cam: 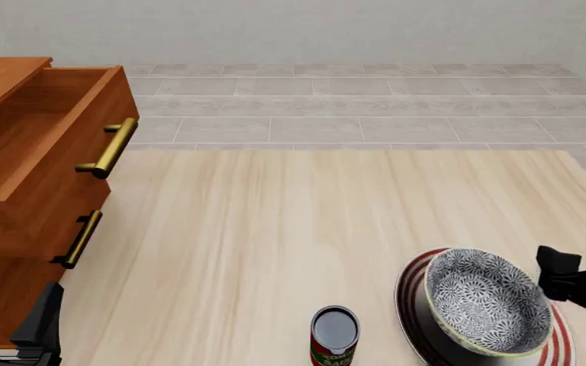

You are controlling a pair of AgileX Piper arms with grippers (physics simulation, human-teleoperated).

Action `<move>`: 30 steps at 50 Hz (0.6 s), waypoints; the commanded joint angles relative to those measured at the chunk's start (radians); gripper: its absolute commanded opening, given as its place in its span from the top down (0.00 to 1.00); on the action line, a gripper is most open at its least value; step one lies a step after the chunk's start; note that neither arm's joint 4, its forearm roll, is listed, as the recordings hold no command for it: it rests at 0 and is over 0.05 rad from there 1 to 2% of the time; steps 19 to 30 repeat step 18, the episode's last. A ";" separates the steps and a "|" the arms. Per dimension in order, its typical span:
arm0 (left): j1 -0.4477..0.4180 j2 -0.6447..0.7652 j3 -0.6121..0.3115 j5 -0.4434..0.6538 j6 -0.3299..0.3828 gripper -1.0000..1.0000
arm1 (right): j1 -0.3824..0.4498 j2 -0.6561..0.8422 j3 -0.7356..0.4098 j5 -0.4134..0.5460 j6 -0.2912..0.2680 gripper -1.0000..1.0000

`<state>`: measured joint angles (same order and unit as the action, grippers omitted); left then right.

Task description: Put the bowl on the plate.

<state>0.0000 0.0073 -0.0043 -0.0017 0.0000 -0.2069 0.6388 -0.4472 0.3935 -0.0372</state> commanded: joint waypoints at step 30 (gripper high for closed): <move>0.000 0.000 0.000 0.000 0.000 0.00 | 0.021 -0.041 -0.153 0.092 -0.029 0.00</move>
